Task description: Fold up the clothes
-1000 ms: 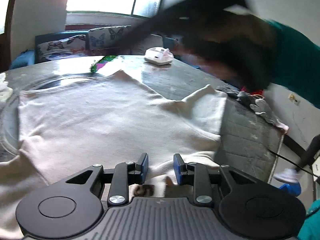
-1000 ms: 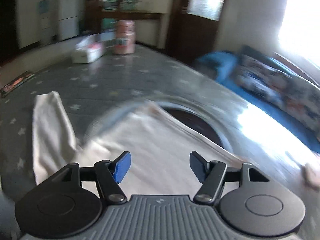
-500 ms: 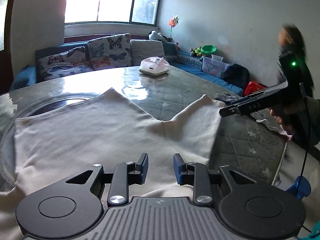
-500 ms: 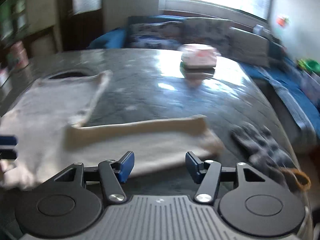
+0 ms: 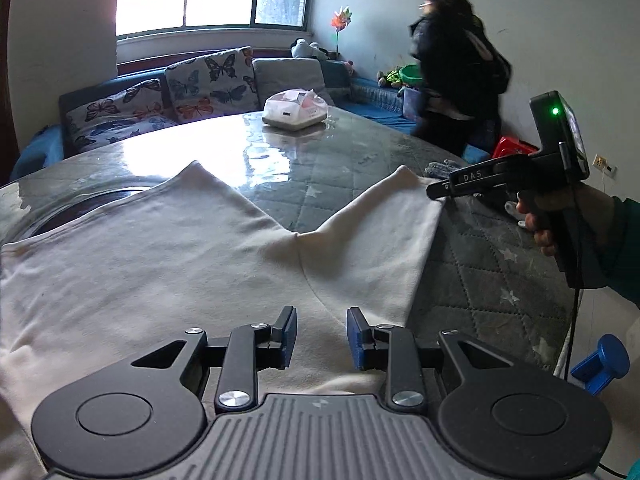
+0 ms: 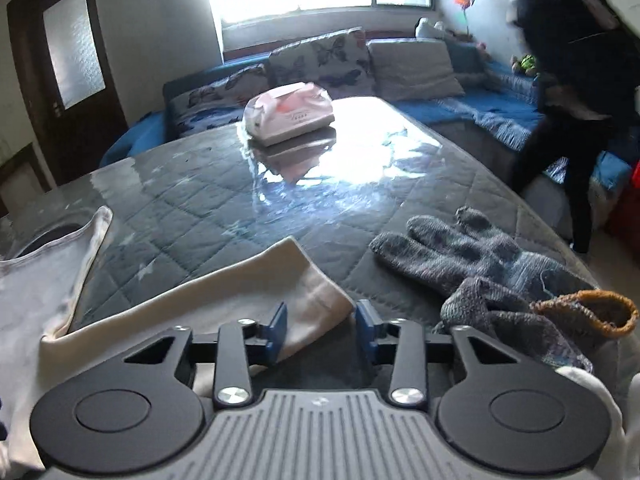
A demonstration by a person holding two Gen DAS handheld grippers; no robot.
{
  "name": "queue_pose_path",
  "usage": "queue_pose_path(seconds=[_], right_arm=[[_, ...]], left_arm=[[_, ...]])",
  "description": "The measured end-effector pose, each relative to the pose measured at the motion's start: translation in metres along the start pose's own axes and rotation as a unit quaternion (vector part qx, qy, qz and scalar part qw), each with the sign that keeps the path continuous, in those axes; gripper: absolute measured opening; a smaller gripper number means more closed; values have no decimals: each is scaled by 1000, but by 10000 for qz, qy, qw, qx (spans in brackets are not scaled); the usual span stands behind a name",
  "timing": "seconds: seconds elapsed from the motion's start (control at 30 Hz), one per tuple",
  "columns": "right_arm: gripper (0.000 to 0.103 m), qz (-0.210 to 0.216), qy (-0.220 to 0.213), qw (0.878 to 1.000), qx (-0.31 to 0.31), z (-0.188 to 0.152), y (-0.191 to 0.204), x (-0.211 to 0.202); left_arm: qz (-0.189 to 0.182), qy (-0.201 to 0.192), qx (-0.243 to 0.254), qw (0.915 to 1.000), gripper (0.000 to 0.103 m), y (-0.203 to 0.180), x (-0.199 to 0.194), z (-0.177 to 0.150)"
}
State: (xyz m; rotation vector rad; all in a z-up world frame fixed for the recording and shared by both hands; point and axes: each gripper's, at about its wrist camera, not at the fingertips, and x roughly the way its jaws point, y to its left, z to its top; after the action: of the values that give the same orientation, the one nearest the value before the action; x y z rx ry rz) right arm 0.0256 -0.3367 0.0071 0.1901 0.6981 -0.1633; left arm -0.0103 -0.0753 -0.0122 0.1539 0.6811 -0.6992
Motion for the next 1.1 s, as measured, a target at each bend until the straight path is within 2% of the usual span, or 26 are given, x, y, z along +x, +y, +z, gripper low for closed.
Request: queue_pose_path(seconds=[0.07, 0.1, 0.43, 0.67, 0.77, 0.87, 1.1], right_arm=[[12, -19, -82, 9999, -79, -2, 1, 0], [10, -13, -116, 9999, -97, -2, 0, -1], [7, 292, -619, 9976, -109, 15, -1, -32], [7, 519, -933, 9938, -310, 36, 19, -59], [7, 713, -1082, 9899, -579, 49, 41, -82], [7, 952, -1214, 9833, -966, 60, 71, -104], [7, 1777, -1255, 9599, -1767, 68, 161, -138]], left_arm=[[40, 35, 20, 10000, 30, -1, 2, -1], [60, 49, 39, 10000, 30, -1, 3, -1], [39, 14, 103, 9999, 30, -5, 0, -2], [63, 27, 291, 9996, 30, -15, 8, -5], [11, -127, 208, 9997, 31, -12, -2, -6], [94, -275, 84, 9995, 38, -1, -18, -10], [662, -556, -333, 9957, 46, 43, -71, -33]])
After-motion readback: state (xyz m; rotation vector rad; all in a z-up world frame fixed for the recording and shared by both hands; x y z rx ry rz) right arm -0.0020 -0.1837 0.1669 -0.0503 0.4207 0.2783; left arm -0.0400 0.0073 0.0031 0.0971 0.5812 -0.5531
